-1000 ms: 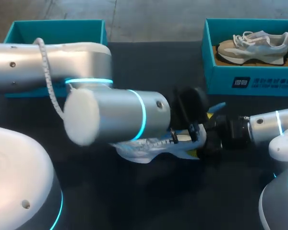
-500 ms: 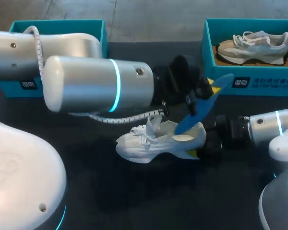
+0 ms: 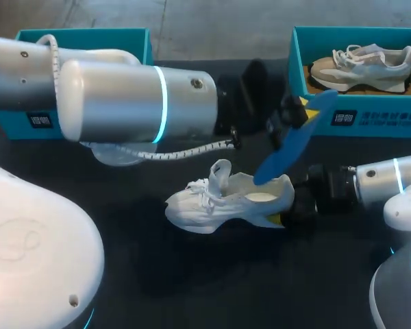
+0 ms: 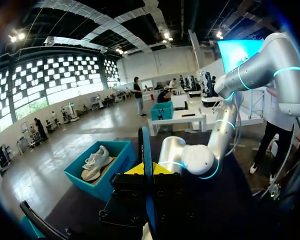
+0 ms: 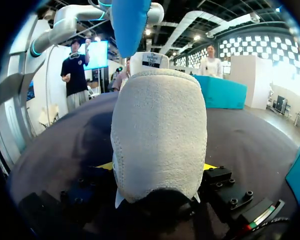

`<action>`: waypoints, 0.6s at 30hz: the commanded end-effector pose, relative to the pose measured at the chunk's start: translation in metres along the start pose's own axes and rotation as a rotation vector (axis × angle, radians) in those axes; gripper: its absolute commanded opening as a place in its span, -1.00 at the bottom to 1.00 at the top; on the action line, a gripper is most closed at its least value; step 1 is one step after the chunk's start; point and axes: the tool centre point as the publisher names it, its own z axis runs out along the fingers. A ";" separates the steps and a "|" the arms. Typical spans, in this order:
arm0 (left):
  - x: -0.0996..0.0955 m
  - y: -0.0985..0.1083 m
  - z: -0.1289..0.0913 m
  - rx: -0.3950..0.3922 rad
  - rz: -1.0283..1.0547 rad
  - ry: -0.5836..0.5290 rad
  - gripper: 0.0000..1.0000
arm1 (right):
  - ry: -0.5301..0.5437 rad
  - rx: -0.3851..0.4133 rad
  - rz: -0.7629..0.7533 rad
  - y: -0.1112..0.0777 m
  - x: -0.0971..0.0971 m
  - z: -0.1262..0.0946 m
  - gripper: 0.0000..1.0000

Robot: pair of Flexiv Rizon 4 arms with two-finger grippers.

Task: Take the shoe out of the shoebox, open the shoe tongue, remove and reinsert the insole, then place the shoe into the shoebox

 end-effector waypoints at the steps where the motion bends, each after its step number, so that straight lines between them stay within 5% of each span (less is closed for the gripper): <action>1: -0.013 -0.007 -0.007 -0.032 -0.031 0.111 -1.00 | -0.001 0.005 0.000 0.001 0.001 0.001 -1.00; 8: -0.032 -0.016 -0.006 -0.100 -0.096 0.143 -1.00 | -0.001 0.005 0.000 0.001 0.001 0.001 -1.00; 18: -0.046 -0.030 -0.017 -0.094 -0.111 0.244 -1.00 | -0.001 0.005 0.000 0.001 0.001 0.001 -1.00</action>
